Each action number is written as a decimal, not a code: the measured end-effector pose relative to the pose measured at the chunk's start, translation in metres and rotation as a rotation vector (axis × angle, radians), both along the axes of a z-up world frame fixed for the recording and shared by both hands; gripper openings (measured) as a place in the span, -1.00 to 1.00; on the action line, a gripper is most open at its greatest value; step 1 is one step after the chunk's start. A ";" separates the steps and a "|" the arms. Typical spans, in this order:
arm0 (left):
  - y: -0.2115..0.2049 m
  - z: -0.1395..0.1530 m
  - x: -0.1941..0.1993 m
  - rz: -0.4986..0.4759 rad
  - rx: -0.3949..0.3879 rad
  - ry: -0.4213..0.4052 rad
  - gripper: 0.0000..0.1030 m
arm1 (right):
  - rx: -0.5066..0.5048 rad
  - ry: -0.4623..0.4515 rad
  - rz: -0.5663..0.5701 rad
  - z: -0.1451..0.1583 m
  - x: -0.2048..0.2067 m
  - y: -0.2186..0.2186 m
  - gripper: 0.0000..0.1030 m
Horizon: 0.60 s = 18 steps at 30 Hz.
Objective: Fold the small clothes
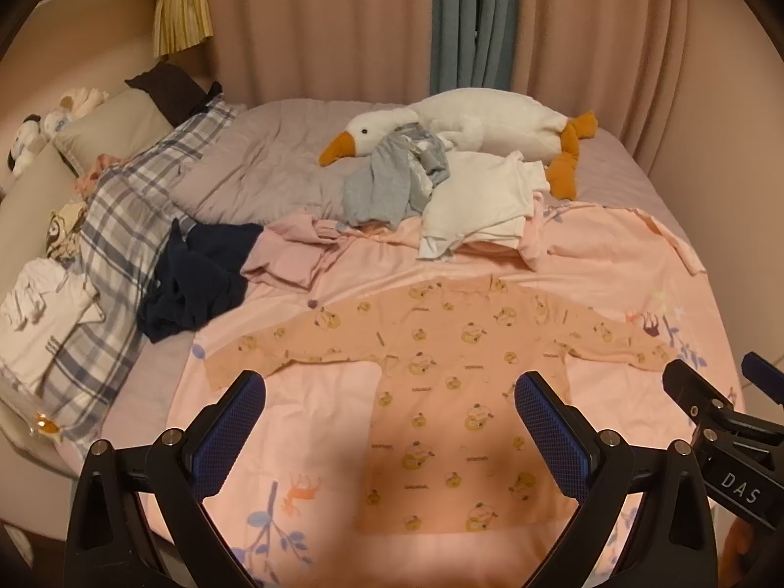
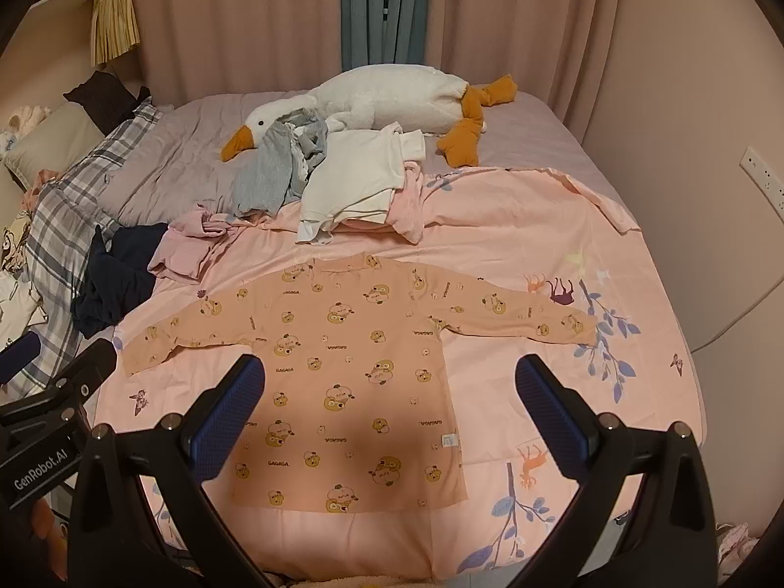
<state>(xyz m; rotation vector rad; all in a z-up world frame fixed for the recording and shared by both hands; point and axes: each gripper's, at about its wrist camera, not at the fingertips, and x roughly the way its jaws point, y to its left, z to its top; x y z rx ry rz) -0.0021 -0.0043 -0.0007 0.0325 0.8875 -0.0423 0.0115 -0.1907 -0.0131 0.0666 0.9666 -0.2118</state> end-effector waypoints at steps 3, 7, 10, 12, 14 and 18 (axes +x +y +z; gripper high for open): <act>-0.002 -0.001 -0.001 -0.001 0.000 0.000 0.98 | 0.000 0.002 0.000 0.000 -0.001 0.001 0.99; -0.003 -0.002 -0.001 -0.001 -0.002 0.002 0.98 | 0.001 0.007 0.003 -0.001 -0.001 0.001 0.99; -0.007 -0.004 0.000 -0.001 -0.005 0.009 0.98 | -0.010 0.009 0.010 -0.001 -0.002 0.003 0.99; -0.009 -0.004 -0.001 -0.007 -0.008 0.015 0.98 | -0.012 0.011 0.009 -0.001 -0.002 0.002 0.99; -0.010 -0.004 -0.002 -0.014 -0.005 0.015 0.98 | -0.010 0.014 0.002 -0.001 -0.002 0.000 0.99; -0.011 -0.004 -0.002 -0.017 -0.003 0.016 0.98 | -0.005 0.020 -0.001 -0.002 -0.001 -0.001 0.99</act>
